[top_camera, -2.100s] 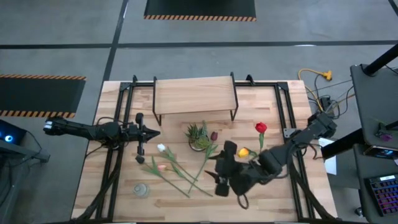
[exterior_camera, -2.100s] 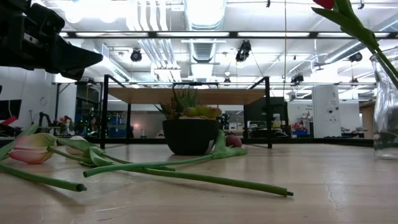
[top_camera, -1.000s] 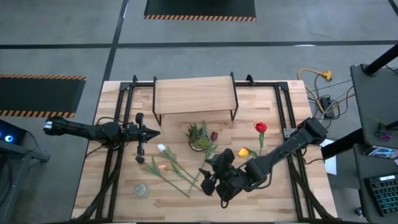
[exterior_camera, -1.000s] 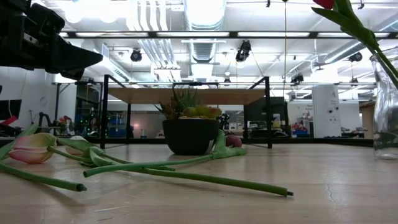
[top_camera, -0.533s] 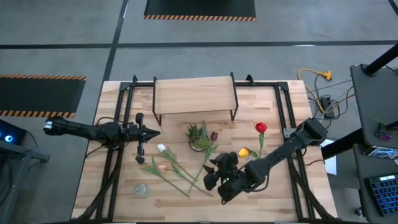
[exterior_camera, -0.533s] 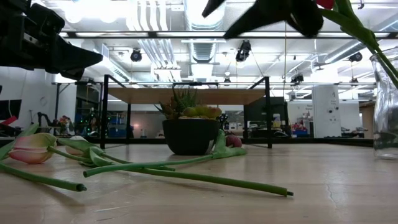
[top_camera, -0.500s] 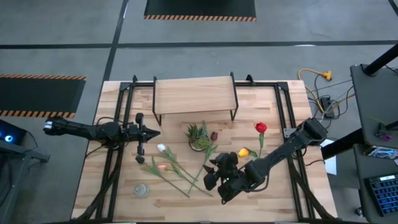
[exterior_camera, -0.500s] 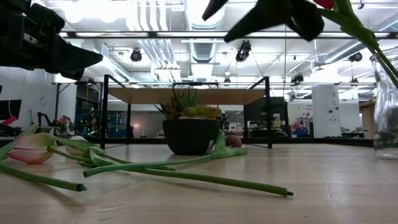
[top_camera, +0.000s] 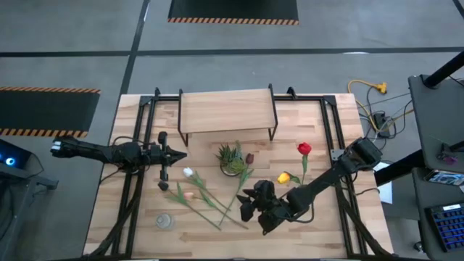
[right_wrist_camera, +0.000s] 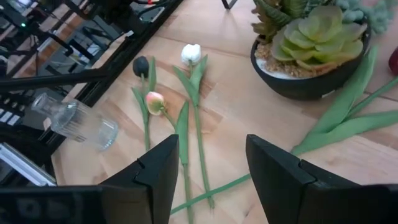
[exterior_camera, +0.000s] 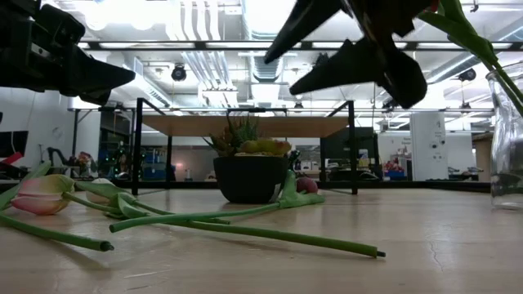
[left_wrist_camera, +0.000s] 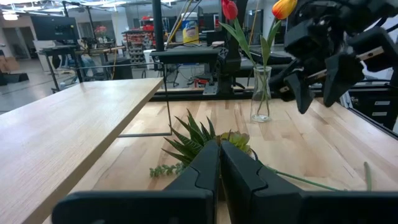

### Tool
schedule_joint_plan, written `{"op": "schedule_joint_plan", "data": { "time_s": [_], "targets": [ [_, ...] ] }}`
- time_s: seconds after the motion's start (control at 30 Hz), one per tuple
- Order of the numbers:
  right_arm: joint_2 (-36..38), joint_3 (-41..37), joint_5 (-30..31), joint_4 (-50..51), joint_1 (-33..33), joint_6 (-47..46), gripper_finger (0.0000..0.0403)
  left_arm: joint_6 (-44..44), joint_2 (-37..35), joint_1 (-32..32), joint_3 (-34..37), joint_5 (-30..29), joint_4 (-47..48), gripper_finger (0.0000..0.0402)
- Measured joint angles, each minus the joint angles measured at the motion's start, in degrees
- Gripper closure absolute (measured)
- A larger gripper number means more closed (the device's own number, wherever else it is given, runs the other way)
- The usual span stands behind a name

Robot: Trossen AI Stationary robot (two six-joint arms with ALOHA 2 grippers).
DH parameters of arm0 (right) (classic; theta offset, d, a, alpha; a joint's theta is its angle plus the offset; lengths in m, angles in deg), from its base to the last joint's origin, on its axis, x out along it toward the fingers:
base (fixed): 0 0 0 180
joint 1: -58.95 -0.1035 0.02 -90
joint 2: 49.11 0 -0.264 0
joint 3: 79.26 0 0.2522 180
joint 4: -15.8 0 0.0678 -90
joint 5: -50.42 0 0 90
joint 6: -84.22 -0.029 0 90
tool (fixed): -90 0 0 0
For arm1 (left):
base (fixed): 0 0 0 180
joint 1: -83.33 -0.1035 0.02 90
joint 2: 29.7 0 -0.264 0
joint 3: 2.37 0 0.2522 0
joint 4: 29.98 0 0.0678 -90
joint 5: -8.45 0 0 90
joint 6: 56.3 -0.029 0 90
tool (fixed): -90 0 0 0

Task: Pick and place flowers into a vace then onto a shelf
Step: Put the dark red flower into the right transparent vase

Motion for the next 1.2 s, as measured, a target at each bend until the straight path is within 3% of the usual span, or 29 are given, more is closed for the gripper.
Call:
{"op": "schedule_joint_plan", "data": {
  "time_s": [0.57, 0.8, 1.0, 1.2],
  "targets": [
    [0.0, -6.21, 0.14, -1.7, 0.81, -3.44, 0.0225, 0.0, 0.0, 0.0, 0.01, 0.02, 0.0, 0.0402],
    [0.0, -7.13, -6.11, -1.55, 3.62, -3.69, 0.0225, 0.0, -0.02, 0.0, -0.01, 0.0, 0.0, 0.0402],
    [0.0, -7.22, -6.47, -1.59, 4.52, -3.4, 0.0225, 0.0, -0.02, -0.01, 0.01, -0.01, 0.0, 0.0402],
    [-1.49, -6.98, -6.51, -1.14, 4.84, -3.14, 0.0198, 0.0, -0.01, 0.0, 0.0, 0.0, 0.0, 0.0402]
  ]
}}
